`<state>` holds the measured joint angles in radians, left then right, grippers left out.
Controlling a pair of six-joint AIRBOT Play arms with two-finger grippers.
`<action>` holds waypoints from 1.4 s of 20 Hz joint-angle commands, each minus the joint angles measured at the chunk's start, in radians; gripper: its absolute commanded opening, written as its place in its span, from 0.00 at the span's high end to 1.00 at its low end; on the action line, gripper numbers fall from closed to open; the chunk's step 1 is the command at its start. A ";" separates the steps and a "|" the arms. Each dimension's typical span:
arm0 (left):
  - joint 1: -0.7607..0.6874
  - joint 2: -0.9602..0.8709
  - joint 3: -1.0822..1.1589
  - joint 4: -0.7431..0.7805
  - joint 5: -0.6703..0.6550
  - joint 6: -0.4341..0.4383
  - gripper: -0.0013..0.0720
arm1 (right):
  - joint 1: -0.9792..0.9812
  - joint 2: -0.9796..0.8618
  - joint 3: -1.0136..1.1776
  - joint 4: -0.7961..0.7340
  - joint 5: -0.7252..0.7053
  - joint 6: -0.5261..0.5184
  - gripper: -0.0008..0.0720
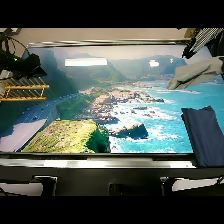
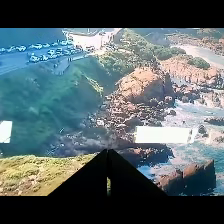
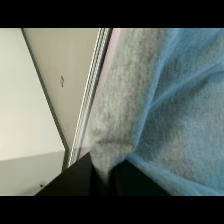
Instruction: Fold the clothes and pants, and hang the long-sleeved shirts on hangers.
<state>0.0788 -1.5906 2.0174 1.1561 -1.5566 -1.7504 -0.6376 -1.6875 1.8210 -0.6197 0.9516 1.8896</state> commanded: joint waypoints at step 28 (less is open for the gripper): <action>0.002 0.000 0.000 -0.003 -0.060 0.000 0.96 | -0.091 0.278 -0.023 -0.916 0.732 0.335 0.94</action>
<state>0.0807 -1.5906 2.0174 1.1530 -1.6161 -1.7504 -0.7395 -1.4185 1.8156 -1.4239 1.6161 2.2826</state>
